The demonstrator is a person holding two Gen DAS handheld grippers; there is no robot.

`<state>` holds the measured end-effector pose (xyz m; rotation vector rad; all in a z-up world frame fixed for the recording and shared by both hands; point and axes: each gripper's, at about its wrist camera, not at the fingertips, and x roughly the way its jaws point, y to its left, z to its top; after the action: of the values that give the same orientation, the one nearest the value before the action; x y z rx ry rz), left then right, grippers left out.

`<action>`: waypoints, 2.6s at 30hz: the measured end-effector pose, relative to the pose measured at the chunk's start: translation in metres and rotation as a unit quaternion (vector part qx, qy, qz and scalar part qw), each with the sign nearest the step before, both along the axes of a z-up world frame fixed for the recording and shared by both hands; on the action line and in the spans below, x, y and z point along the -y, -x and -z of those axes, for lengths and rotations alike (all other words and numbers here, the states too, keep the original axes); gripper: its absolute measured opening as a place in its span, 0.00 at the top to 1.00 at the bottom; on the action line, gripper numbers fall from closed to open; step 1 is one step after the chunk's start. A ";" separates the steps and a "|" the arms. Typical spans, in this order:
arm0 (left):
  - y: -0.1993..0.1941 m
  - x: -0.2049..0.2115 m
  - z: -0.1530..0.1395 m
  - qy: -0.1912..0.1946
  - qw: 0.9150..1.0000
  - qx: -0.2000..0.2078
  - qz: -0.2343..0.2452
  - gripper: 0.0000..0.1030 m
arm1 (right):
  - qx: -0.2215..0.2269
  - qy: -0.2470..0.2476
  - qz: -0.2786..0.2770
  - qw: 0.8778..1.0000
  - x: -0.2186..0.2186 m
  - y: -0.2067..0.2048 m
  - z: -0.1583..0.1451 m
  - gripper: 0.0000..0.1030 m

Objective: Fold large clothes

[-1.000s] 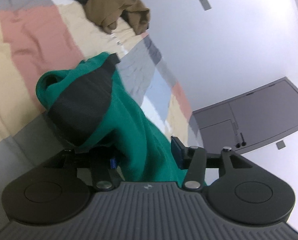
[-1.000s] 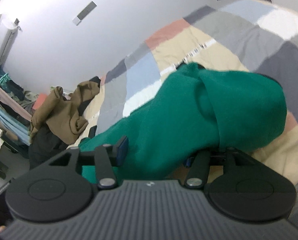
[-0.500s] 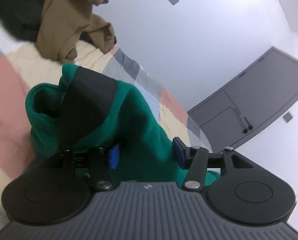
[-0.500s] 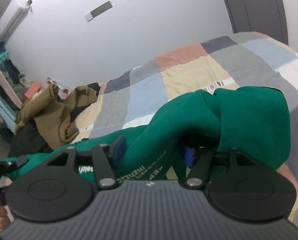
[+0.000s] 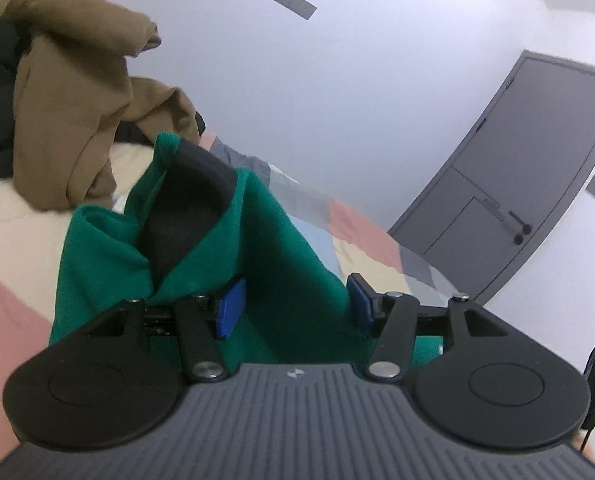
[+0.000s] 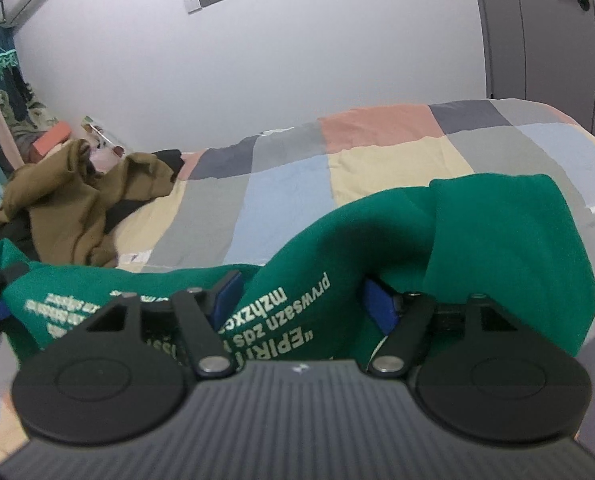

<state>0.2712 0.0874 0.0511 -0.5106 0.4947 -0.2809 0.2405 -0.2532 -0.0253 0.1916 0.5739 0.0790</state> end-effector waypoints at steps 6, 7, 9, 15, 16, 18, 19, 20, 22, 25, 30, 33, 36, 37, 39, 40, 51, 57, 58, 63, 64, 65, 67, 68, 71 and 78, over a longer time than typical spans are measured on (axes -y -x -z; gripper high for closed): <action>-0.037 0.007 0.021 -0.028 0.999 -0.014 -0.008 0.40 | -0.002 0.013 0.002 1.000 0.000 -0.038 0.023 0.22; -0.046 0.007 0.026 -0.031 0.999 -0.019 -0.007 0.40 | -0.001 0.019 0.002 1.000 0.000 -0.045 0.028 0.21; -0.061 0.006 0.038 -0.030 0.999 -0.034 -0.007 0.40 | -0.003 0.026 0.001 1.000 0.000 -0.057 0.036 0.19; -0.096 0.006 0.061 -0.035 0.998 -0.059 -0.009 0.40 | -0.008 0.030 -0.007 0.999 0.002 -0.085 0.056 0.16; -0.099 0.006 0.062 -0.039 0.997 -0.061 -0.009 0.40 | -0.010 0.030 -0.008 0.999 0.002 -0.088 0.058 0.16; -0.102 0.007 0.064 -0.042 0.997 -0.061 -0.011 0.40 | -0.013 0.029 -0.007 0.999 0.003 -0.093 0.060 0.16; -0.103 0.008 0.064 -0.044 0.997 -0.060 -0.012 0.40 | -0.013 0.029 -0.006 0.999 0.002 -0.094 0.061 0.16; -0.103 0.008 0.064 -0.046 0.997 -0.059 -0.012 0.40 | -0.013 0.030 -0.006 0.999 0.002 -0.094 0.061 0.16; -0.101 0.008 0.062 -0.047 0.997 -0.056 -0.012 0.40 | -0.012 0.032 -0.006 0.999 0.001 -0.093 0.060 0.16; -0.089 0.007 0.056 -0.046 0.998 -0.047 -0.013 0.39 | -0.009 0.035 -0.003 0.999 0.001 -0.089 0.057 0.16; -0.061 0.008 0.034 -0.072 0.997 -0.026 -0.020 0.34 | 0.005 0.025 0.004 1.000 0.003 -0.067 0.042 0.18; -0.037 0.011 0.022 -0.093 0.996 -0.011 -0.017 0.33 | 0.023 0.020 0.004 1.000 0.008 -0.044 0.031 0.18; -0.012 0.017 0.014 -0.108 0.994 -0.010 -0.008 0.33 | 0.031 0.013 -0.003 0.999 0.011 -0.020 0.023 0.18; -0.004 0.019 0.013 -0.108 0.994 -0.013 -0.005 0.33 | 0.030 0.007 -0.010 0.999 0.011 -0.012 0.022 0.18; 0.010 0.022 0.015 -0.108 0.994 -0.022 0.000 0.33 | 0.026 -0.004 -0.024 0.999 0.011 0.003 0.022 0.18; 0.015 0.023 0.017 -0.104 0.994 -0.031 0.005 0.33 | 0.024 -0.006 -0.029 0.999 0.010 0.011 0.022 0.18; 0.007 0.027 0.058 -0.120 0.989 -0.086 -0.005 0.33 | -0.014 0.017 -0.048 0.999 -0.009 0.021 0.049 0.23; -0.012 0.021 0.068 -0.082 0.992 -0.097 -0.009 0.33 | -0.029 -0.010 -0.055 0.998 0.001 -0.001 0.062 0.23; -0.015 0.019 0.069 -0.077 0.992 -0.097 -0.011 0.33 | -0.028 -0.010 -0.057 0.998 0.001 -0.004 0.063 0.23; -0.020 0.014 0.063 -0.060 0.994 -0.089 -0.014 0.33 | -0.014 -0.013 -0.063 0.998 0.001 -0.019 0.068 0.22; -0.017 0.012 0.060 -0.052 0.994 -0.090 -0.015 0.33 | -0.010 -0.021 -0.061 0.998 0.003 -0.020 0.067 0.22; -0.013 0.009 0.059 -0.042 0.995 -0.093 -0.017 0.33 | -0.009 -0.030 -0.060 0.998 0.006 -0.019 0.065 0.23; -0.003 0.000 0.055 -0.014 0.994 -0.105 -0.020 0.32 | -0.009 -0.061 -0.054 0.997 0.015 -0.012 0.060 0.25; 0.004 -0.004 0.054 0.002 0.993 -0.112 -0.022 0.32 | -0.009 -0.081 -0.051 0.995 0.022 -0.007 0.057 0.25; 0.029 -0.019 0.054 0.055 0.989 -0.134 -0.030 0.27 | -0.014 -0.149 -0.033 0.988 0.045 0.016 0.050 0.24; 0.054 -0.045 0.070 0.146 0.968 -0.193 -0.069 0.23 | -0.041 -0.251 0.015 0.967 0.085 0.061 0.052 0.16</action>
<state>0.2171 0.1322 -0.0189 -0.8918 0.7985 -0.1190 0.1799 -0.3381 -0.0769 0.6999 0.6252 0.1887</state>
